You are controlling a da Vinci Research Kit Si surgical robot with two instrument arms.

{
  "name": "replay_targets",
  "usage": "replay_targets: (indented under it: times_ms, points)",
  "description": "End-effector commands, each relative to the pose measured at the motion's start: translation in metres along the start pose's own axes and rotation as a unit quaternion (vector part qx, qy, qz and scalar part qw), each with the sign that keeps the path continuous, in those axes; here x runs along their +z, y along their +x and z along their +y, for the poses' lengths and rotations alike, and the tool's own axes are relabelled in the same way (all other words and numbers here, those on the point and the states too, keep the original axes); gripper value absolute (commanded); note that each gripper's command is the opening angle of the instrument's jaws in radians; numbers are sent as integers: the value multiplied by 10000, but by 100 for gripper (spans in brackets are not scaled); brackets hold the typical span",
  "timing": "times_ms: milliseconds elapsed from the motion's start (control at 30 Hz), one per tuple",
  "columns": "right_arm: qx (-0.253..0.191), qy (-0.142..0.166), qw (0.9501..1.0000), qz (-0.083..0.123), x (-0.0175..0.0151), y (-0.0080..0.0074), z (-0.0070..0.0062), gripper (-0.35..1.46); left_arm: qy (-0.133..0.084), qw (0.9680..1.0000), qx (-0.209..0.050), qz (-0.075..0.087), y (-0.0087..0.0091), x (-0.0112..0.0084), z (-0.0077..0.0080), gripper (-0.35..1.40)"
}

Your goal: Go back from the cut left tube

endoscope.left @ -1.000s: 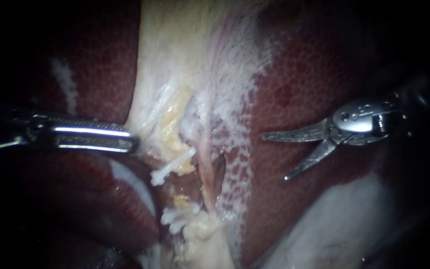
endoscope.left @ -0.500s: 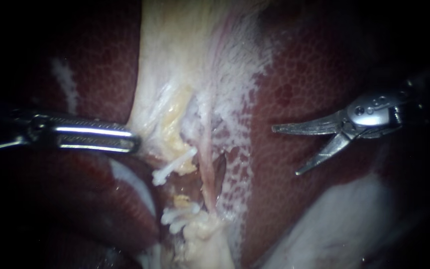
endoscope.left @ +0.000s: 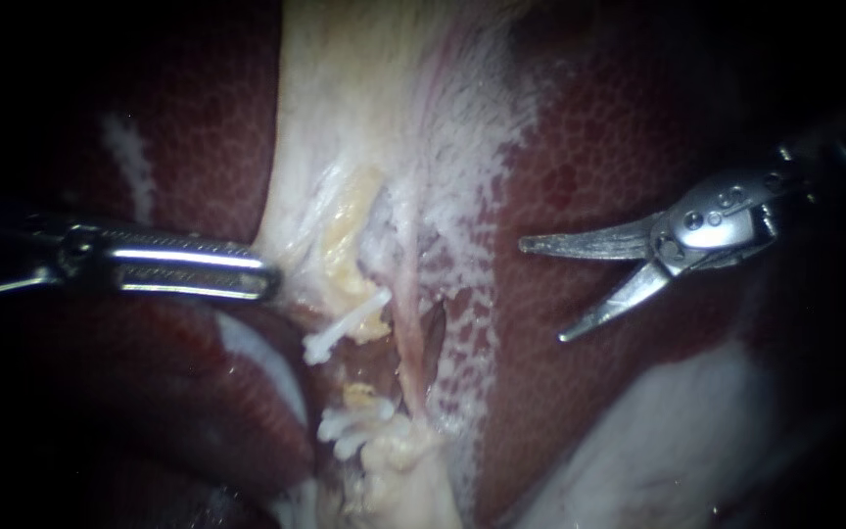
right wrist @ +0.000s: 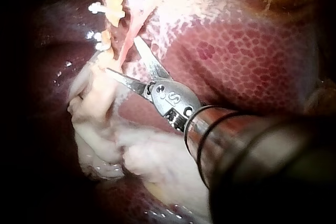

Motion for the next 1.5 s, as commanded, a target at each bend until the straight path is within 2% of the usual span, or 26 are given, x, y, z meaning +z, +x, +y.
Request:
replay_targets:
  times_ms: [33,133,333,633,800,1100,1500]
  points:
    - [14,-36,10000,-14,-1,0,0,131,-6,10000,-2,-1,0,0,0,-35]
    - [-10,-50,10000,-22,-1,0,0,131,7,10000,-4,2,-1,1,0,-35]
    - [-11,-49,10000,-21,-2,0,0,131,-53,9999,-12,-119,-6,11,0,-35]
    - [-12,-46,10000,-21,-4,1,-2,131,-122,9995,-14,-291,-10,48,1,-35]
    - [-12,-32,10000,-15,-4,1,-2,131,-171,9994,2,-303,-6,68,5,-35]
    - [-12,-32,10000,-15,-4,1,-3,131,-229,9992,34,-313,-4,73,17,-35]
    - [-12,-33,10000,-16,-4,2,-3,131,-241,9990,26,-378,-8,79,12,-35]
